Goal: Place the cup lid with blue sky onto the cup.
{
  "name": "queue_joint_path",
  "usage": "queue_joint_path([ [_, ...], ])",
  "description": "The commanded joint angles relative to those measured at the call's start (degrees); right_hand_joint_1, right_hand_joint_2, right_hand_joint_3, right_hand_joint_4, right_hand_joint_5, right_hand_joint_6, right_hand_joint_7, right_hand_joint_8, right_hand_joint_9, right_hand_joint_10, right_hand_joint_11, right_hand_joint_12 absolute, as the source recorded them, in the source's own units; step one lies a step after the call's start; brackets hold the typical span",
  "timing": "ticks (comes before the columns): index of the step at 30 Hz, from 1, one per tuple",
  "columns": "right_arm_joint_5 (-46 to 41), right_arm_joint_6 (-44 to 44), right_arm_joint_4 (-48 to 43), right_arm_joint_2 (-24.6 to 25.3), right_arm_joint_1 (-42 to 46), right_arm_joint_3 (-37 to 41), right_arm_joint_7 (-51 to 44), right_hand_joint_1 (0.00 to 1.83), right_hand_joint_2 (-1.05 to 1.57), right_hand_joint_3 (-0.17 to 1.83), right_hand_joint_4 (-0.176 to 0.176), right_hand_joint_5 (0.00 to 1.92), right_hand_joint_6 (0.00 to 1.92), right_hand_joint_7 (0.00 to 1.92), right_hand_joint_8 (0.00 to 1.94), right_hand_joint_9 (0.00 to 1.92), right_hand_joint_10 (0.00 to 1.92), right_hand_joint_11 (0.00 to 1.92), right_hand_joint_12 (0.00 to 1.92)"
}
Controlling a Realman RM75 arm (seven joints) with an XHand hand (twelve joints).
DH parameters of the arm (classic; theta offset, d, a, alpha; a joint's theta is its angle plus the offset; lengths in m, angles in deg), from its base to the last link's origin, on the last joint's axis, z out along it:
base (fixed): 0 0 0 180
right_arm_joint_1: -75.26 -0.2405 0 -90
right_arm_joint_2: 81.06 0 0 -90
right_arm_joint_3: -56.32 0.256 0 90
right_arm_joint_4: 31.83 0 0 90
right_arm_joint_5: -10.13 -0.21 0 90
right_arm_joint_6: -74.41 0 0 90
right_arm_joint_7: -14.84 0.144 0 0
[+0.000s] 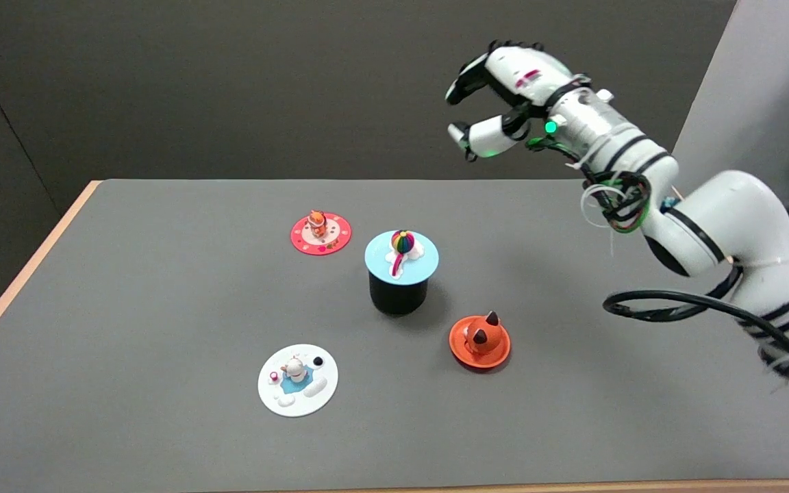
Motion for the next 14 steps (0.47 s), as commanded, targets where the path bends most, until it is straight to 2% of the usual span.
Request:
queue_joint_path([
  [1, 11.1, -13.0, 1.5, 16.7, 21.1, 30.7, -0.2, 0.86, 0.63, 0.90, -0.114, 0.75, 0.26, 0.76, 0.20, 0.64, 0.20, 0.35, 0.60],
  [14, 11.1, -12.9, -1.4, 20.3, 21.6, 27.4, 0.3, 0.83, 0.60, 0.92, -0.101, 0.72, 0.23, 0.73, 0.20, 0.64, 0.20, 0.36, 0.59],
])
